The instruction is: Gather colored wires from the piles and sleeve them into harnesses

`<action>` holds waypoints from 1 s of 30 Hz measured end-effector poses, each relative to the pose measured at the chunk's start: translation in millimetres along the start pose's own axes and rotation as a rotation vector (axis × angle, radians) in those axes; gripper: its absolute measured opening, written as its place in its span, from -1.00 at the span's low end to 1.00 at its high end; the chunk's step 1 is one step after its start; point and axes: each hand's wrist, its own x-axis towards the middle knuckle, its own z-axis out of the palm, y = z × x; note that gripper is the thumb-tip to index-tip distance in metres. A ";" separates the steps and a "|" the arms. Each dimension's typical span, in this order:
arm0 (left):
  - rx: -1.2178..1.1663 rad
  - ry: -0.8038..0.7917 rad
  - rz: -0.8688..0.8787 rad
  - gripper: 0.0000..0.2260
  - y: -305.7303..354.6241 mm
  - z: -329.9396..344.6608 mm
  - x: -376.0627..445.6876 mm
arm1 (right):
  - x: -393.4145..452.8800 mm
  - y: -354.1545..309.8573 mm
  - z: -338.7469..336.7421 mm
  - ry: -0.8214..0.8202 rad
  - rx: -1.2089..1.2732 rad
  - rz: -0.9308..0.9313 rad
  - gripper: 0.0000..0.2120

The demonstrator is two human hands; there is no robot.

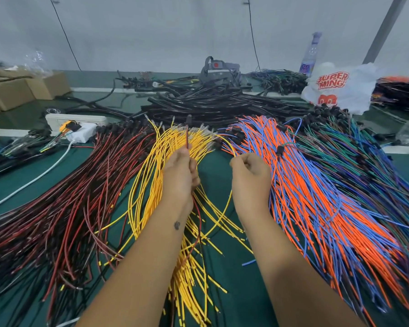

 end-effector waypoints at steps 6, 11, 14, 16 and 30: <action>0.137 -0.155 -0.068 -0.76 -0.3 8.0 -7.9 | -0.3 1.6 4.8 -0.082 -0.091 -0.097 -0.77; 0.097 -0.215 -0.097 -0.79 0.9 8.8 -8.6 | -2.0 2.8 4.0 -0.117 -0.117 -0.095 -0.83; 0.132 -0.234 -0.105 -0.76 0.0 8.5 -8.4 | -3.0 2.1 3.7 -0.181 -0.188 -0.119 -0.84; 0.131 -0.248 -0.120 -0.75 0.6 9.0 -8.0 | -4.0 2.1 4.2 -0.264 -0.268 -0.149 -0.86; 0.526 -0.290 0.186 -0.76 -6.9 8.7 -11.9 | -1.4 -3.0 3.8 -0.062 -0.087 -0.092 -0.83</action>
